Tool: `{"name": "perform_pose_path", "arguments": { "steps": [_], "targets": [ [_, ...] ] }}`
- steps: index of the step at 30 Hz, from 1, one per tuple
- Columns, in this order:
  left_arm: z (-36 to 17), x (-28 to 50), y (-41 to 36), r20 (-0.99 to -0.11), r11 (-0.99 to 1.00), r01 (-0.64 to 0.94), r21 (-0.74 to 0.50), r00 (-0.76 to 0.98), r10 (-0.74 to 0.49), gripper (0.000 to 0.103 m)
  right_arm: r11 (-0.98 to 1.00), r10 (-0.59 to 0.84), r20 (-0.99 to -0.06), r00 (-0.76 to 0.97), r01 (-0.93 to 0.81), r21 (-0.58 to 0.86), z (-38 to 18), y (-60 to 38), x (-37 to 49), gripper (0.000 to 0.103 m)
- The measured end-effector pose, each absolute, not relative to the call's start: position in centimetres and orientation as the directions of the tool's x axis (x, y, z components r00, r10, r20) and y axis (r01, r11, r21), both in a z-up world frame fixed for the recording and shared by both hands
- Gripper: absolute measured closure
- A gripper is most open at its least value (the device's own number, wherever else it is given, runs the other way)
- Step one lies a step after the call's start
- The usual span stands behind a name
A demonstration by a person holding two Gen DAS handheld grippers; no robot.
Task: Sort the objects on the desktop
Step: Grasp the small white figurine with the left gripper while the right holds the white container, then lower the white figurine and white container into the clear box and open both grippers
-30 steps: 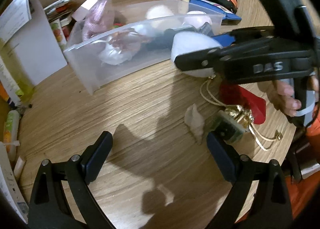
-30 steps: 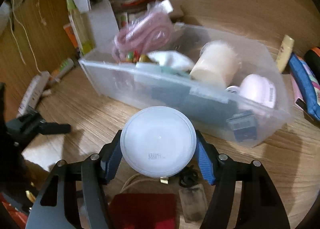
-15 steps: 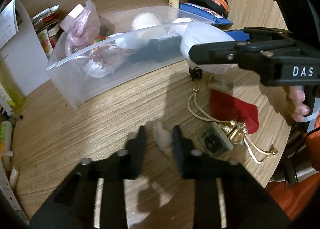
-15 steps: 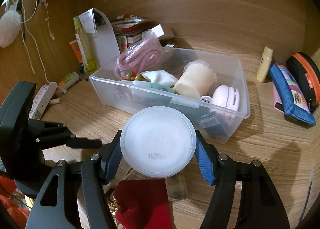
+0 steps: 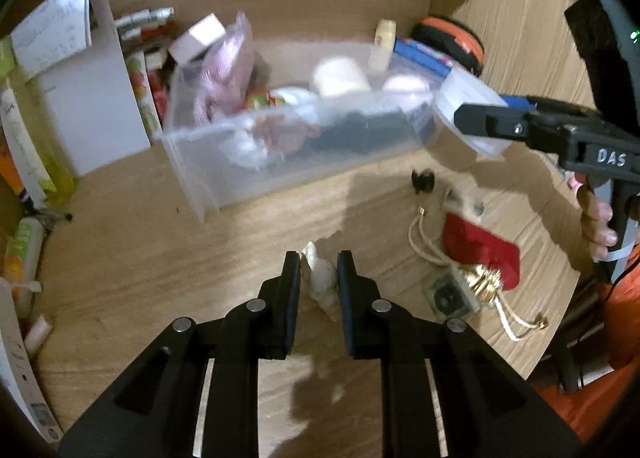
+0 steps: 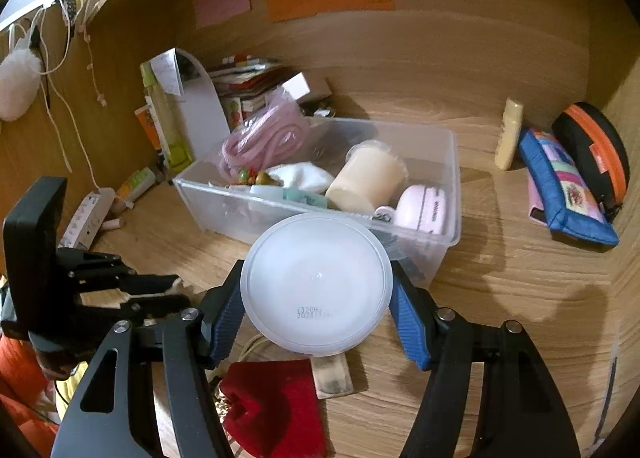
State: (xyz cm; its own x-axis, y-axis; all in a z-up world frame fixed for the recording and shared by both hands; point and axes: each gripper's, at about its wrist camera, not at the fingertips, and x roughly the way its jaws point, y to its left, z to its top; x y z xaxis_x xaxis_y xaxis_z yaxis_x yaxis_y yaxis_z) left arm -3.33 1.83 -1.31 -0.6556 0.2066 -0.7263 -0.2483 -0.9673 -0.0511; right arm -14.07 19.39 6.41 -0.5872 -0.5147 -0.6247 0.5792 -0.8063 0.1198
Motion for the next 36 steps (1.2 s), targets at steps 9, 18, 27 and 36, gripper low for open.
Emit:
{"name": "perform_pose_path", "arguments": {
  "steps": [9,18,27,36],
  "targets": [
    [0.8,-4.1,1.3,-0.667,-0.969,-0.236,-0.071,-0.711,0.222,0.085,-0.813,-0.517,-0.596,-0.614,0.571,0.117,7.7,19.9,-14.5,0.04],
    [3.5,-5.2,-0.4,-0.603,-0.976,-0.203,-0.075,-0.771,0.206,0.085,-0.809,-0.527,-0.591,-0.611,0.573,0.129,7.9,19.4,-15.9,0.04],
    [4.0,-6.8,-1.8,-0.587,-0.98,-0.179,-0.083,-0.786,0.193,0.085,-0.8,-0.538,-0.594,-0.598,0.585,0.137,7.7,18.3,-17.5,0.04],
    [3.6,-9.4,-2.5,-0.595,-0.98,-0.173,-0.099,-0.779,0.198,0.085,-0.802,-0.542,-0.589,-0.6,0.578,0.15,7.3,17.2,-19.7,0.04]
  ]
}}
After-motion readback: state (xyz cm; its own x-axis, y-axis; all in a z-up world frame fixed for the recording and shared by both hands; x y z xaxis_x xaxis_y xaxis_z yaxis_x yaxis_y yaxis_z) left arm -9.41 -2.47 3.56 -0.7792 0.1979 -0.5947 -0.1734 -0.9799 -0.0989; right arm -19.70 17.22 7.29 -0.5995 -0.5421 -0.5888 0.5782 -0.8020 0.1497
